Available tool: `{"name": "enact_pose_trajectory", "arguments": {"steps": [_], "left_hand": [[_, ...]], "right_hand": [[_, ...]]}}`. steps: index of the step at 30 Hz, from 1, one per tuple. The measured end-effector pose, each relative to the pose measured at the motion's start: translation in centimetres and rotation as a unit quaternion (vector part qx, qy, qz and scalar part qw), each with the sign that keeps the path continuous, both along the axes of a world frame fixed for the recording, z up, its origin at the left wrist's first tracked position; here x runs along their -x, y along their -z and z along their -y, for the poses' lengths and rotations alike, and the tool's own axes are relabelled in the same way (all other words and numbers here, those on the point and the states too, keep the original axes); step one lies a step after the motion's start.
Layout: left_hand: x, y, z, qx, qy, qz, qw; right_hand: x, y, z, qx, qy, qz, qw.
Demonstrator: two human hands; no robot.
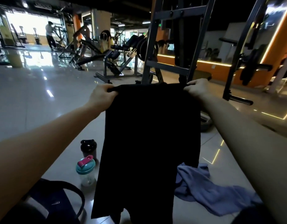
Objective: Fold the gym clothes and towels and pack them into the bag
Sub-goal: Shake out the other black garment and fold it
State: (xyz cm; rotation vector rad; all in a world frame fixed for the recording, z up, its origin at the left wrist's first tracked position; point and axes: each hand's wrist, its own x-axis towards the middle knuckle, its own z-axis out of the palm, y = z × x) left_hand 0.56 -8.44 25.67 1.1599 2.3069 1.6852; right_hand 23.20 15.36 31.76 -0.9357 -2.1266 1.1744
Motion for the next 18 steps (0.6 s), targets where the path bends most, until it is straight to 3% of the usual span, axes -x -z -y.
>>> {"name": "enact_pose_trajectory", "arguments": {"steps": [5,8,10,18], "left_hand": [[1.0,0.4,-0.1,-0.072,-0.032,0.101,0.992],[1.2,0.3,-0.6,-0.091,-0.028,0.154,0.983],[1.1,0.4,-0.9,-0.09,-0.027,0.161,0.982],[0.8,1.2,-2.0,-0.063,-0.041,0.151,0.986]], "right_hand": [[-0.1,1.5,-1.5,-0.045,-0.074,0.075,0.993],[-0.6,1.5,-2.1,-0.018,-0.176,0.264,0.948],[-1.1,2.0,-2.8,-0.01,-0.195,0.332,0.923],[-2.4,3.7,-4.7,0.028,-0.083,0.179,0.98]]}}
